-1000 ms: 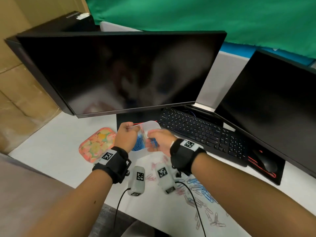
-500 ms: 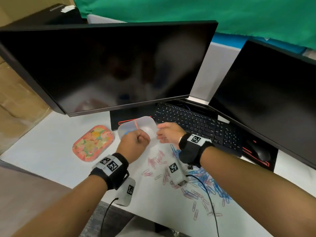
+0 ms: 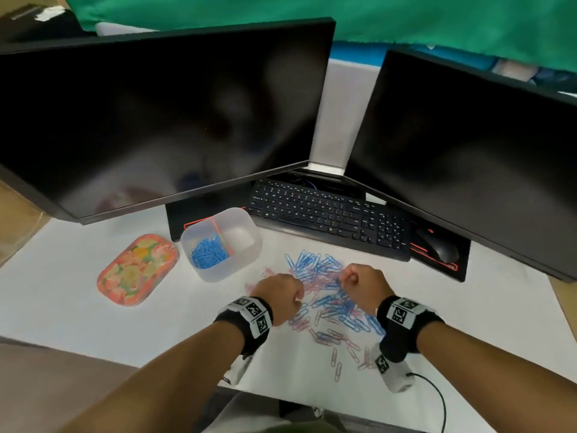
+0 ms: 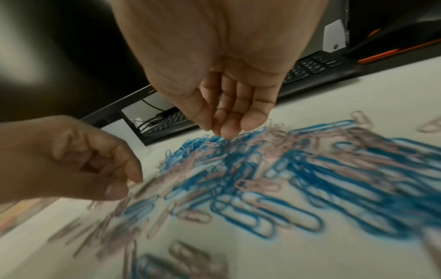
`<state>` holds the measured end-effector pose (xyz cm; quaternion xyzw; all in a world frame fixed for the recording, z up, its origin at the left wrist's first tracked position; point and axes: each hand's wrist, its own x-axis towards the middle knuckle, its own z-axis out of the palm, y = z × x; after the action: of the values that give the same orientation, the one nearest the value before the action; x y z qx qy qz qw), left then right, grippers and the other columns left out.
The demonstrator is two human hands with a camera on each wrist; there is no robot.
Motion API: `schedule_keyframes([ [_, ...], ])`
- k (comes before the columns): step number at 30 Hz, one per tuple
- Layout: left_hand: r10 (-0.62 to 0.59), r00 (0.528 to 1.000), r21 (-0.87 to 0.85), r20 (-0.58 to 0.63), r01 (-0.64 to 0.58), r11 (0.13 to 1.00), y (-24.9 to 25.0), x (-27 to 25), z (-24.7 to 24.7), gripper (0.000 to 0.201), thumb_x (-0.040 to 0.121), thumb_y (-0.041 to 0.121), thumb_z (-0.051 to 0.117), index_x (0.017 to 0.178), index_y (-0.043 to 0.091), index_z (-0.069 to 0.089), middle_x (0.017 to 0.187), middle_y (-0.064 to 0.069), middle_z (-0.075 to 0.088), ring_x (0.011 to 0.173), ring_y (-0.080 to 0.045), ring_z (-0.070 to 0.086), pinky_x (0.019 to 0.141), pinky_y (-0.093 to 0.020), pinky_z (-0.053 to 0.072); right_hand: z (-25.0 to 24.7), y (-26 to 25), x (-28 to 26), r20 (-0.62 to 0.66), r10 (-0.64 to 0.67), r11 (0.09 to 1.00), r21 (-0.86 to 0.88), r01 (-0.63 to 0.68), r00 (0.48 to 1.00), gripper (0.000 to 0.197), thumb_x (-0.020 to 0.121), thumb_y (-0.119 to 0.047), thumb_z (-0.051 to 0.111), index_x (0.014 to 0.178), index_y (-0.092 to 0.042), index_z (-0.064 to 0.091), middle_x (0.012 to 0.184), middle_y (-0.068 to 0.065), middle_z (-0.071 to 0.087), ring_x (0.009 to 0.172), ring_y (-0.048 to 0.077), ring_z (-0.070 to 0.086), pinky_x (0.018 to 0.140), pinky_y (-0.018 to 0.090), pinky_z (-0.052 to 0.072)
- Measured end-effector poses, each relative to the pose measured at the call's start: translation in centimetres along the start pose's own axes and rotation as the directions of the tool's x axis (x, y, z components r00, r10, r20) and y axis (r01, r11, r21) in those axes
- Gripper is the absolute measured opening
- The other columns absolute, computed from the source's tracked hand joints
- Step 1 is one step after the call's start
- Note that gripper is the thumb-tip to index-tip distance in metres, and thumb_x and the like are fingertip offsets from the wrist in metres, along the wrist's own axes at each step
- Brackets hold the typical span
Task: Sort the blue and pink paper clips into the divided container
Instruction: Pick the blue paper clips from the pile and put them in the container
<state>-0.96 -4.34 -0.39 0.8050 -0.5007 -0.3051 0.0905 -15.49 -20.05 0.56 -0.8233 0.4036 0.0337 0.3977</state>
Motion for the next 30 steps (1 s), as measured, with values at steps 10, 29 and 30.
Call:
schedule_keyframes([
  [10,-0.022,0.999,0.116,-0.032,0.026,0.993,0.0,0.7,1.6,0.013,0.086,0.014,0.051,0.093,0.014,0.062,0.103,-0.005,0.061,0.094,-0.026,0.061,0.077,-0.033,0.051,2.4,0.9,-1.6,0.173,-0.31,0.908,-0.238,0.345,0.935,0.022,0.085,-0.003,0.046,0.097,-0.012,0.062,0.088,-0.005,0.051,0.081,0.014,0.048,0.071,0.023,0.038],
  [29,-0.259,0.96,-0.495,-0.104,0.176,0.851,0.2,0.2,2.0,0.02,0.087,0.008,0.045,0.095,0.015,0.062,0.086,0.002,0.062,0.075,-0.012,0.056,0.054,-0.01,0.036,3.7,-0.5,0.1,0.355,-0.32,0.775,-0.435,0.458,0.878,0.025,0.08,0.006,0.048,0.097,-0.01,0.057,0.103,0.006,0.055,0.095,0.021,0.047,0.075,0.025,0.039],
  [30,-0.264,0.96,-0.501,-0.094,0.184,0.846,0.3,0.3,2.0,0.018,0.087,0.009,0.046,0.095,0.015,0.062,0.087,0.002,0.062,0.074,-0.01,0.056,0.054,-0.011,0.036,3.7,-0.4,0.1,0.351,-0.327,0.774,-0.433,0.461,0.878,0.024,0.081,0.006,0.048,0.097,-0.01,0.057,0.104,0.007,0.055,0.097,0.022,0.048,0.076,0.025,0.04],
])
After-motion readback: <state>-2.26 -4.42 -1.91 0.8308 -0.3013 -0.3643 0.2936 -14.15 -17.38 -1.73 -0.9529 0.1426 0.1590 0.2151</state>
